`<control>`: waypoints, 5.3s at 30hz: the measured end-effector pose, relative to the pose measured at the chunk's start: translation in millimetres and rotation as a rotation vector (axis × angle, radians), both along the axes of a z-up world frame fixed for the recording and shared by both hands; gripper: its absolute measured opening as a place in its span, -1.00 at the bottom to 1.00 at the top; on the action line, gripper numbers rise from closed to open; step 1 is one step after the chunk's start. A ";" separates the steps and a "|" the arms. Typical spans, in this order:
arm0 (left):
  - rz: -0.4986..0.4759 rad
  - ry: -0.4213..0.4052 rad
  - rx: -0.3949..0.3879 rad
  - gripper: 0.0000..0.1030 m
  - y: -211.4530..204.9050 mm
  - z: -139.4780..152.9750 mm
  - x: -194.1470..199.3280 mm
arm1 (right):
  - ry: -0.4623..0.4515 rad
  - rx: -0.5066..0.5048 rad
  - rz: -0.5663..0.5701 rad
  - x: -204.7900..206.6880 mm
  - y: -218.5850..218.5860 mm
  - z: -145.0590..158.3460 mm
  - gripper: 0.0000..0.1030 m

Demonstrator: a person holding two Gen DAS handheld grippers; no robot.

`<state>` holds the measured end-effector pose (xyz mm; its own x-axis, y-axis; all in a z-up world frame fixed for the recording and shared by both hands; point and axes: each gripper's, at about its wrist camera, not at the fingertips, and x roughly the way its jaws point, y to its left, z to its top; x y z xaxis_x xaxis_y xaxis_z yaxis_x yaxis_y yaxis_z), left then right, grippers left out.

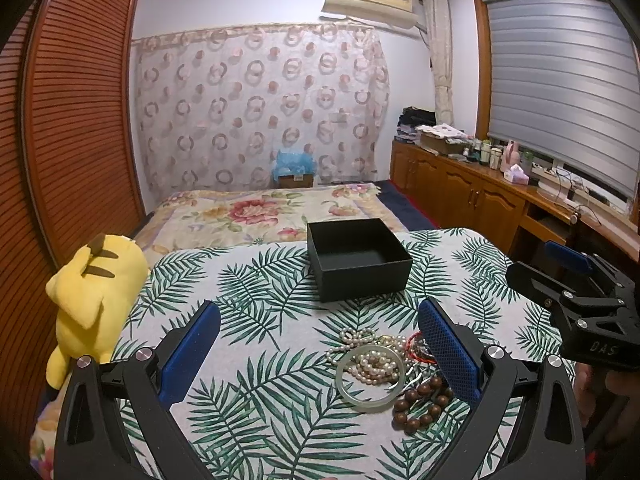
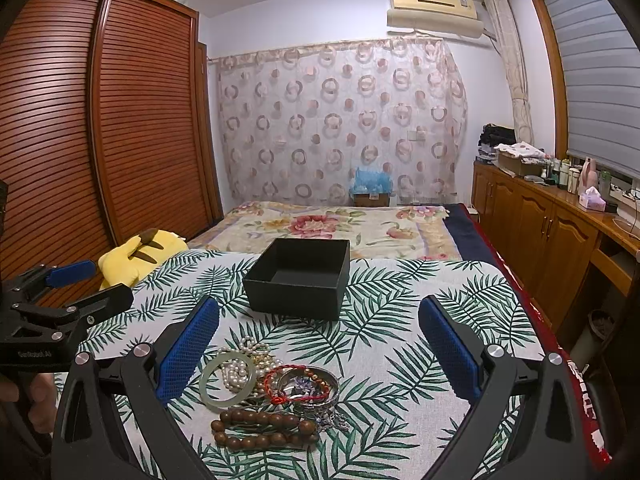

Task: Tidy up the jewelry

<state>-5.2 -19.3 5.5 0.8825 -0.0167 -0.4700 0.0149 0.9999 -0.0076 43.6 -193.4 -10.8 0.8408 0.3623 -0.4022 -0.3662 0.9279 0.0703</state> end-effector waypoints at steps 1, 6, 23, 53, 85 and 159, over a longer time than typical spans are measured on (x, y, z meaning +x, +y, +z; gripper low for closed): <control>-0.001 0.002 0.000 0.85 -1.6 -0.2 0.3 | 0.000 0.000 0.001 0.1 -0.3 -0.1 0.95; -0.006 0.011 -0.002 0.85 -7.0 1.5 -0.5 | -0.001 0.000 0.000 -0.2 -0.4 -0.9 0.95; -0.033 0.184 0.025 0.85 11.6 -46.3 21.9 | 0.063 -0.018 0.052 4.7 -5.1 -15.4 0.95; -0.133 0.358 0.002 0.85 23.5 -98.9 35.1 | 0.291 -0.321 0.320 29.9 54.6 -82.8 0.01; -0.265 0.416 -0.119 0.78 -7.6 -108.9 72.8 | 0.182 -0.243 0.258 37.3 25.1 -35.8 -0.80; -0.249 0.296 -0.008 0.34 0.1 -49.1 230.3 | 0.175 -0.150 0.226 214.4 38.9 -30.1 -0.16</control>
